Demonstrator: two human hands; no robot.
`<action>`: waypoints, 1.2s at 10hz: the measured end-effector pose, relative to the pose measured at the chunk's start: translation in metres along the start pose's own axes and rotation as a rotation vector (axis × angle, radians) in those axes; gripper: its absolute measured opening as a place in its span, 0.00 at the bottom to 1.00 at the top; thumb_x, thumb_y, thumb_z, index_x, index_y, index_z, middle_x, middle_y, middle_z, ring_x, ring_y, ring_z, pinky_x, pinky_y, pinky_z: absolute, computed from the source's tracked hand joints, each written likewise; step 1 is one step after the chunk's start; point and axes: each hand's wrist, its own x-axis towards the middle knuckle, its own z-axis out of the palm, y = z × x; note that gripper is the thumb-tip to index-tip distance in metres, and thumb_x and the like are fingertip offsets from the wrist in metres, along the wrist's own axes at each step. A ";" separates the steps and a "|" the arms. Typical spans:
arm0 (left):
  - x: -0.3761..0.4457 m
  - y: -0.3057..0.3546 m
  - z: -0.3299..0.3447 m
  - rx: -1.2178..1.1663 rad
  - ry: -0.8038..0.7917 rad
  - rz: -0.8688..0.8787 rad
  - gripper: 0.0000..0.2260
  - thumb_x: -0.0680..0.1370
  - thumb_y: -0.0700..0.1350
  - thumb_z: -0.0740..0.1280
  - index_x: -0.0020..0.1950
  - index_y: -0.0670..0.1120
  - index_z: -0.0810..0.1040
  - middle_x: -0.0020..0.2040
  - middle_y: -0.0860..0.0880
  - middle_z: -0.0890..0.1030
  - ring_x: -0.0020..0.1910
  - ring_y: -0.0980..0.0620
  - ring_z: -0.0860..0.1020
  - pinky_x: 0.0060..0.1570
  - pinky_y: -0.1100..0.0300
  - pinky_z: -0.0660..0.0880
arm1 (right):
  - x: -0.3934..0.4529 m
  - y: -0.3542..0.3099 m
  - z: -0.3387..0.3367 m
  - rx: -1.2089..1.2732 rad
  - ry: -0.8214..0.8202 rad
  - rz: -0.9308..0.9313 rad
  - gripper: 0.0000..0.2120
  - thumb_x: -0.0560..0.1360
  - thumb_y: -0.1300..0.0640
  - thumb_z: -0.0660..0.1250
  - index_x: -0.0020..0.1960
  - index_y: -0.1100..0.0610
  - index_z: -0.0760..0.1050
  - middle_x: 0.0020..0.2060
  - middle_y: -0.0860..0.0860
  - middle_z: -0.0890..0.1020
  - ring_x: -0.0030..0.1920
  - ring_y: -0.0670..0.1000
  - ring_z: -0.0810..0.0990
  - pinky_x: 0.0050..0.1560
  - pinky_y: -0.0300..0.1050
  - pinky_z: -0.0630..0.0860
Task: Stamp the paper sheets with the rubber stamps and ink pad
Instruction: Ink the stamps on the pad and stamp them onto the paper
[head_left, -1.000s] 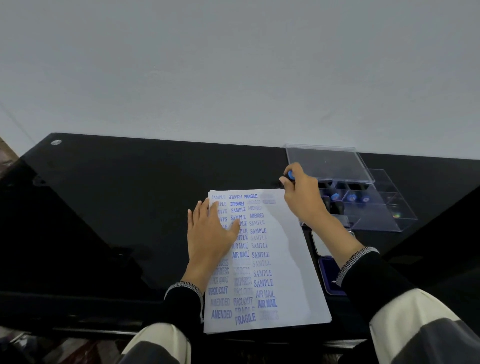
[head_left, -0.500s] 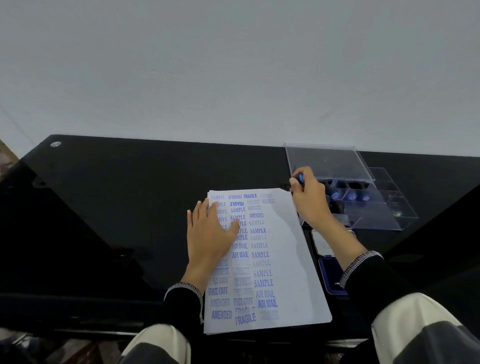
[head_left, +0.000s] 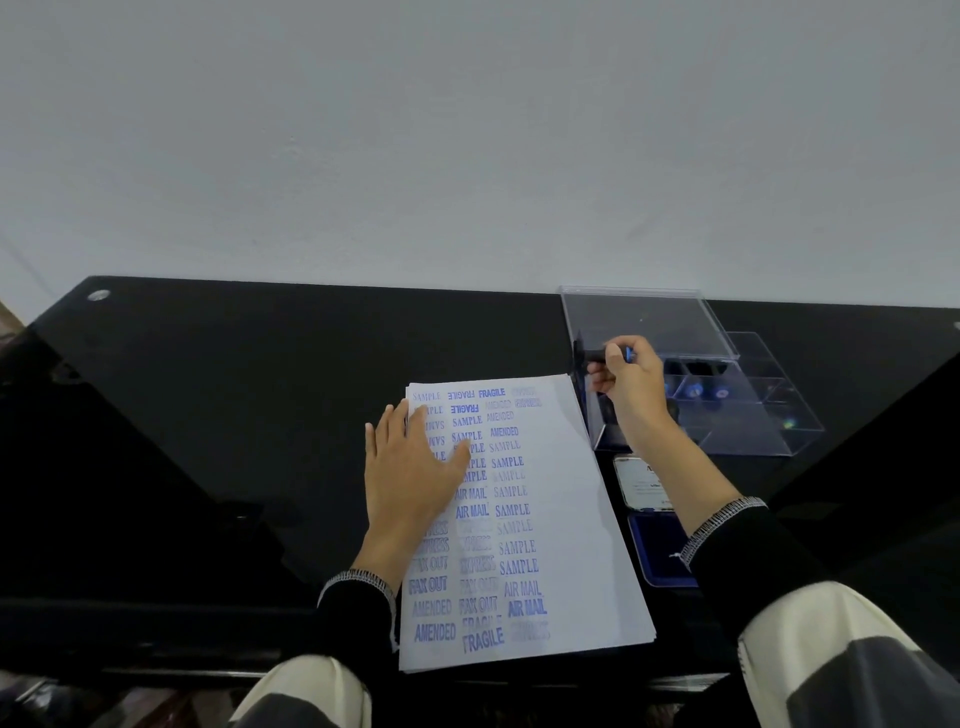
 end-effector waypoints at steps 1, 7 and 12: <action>0.000 0.000 0.000 0.000 0.001 0.001 0.34 0.77 0.64 0.60 0.77 0.46 0.61 0.78 0.49 0.59 0.78 0.50 0.52 0.76 0.52 0.43 | -0.001 -0.001 0.000 -0.001 -0.003 -0.017 0.07 0.82 0.63 0.56 0.47 0.56 0.70 0.36 0.54 0.76 0.35 0.47 0.75 0.34 0.36 0.77; -0.004 0.021 -0.010 0.266 -0.007 0.129 0.17 0.81 0.56 0.59 0.68 0.53 0.74 0.68 0.51 0.73 0.71 0.48 0.65 0.74 0.38 0.49 | -0.081 0.010 -0.021 -0.389 -0.155 -0.406 0.07 0.78 0.62 0.64 0.52 0.52 0.71 0.38 0.48 0.74 0.35 0.44 0.74 0.37 0.30 0.71; -0.044 0.110 0.038 -0.318 -0.098 0.295 0.13 0.81 0.43 0.62 0.65 0.47 0.74 0.63 0.51 0.76 0.63 0.51 0.72 0.64 0.54 0.70 | -0.078 0.007 -0.129 -0.346 0.223 -0.220 0.07 0.73 0.62 0.71 0.43 0.58 0.72 0.39 0.50 0.80 0.39 0.43 0.78 0.36 0.28 0.71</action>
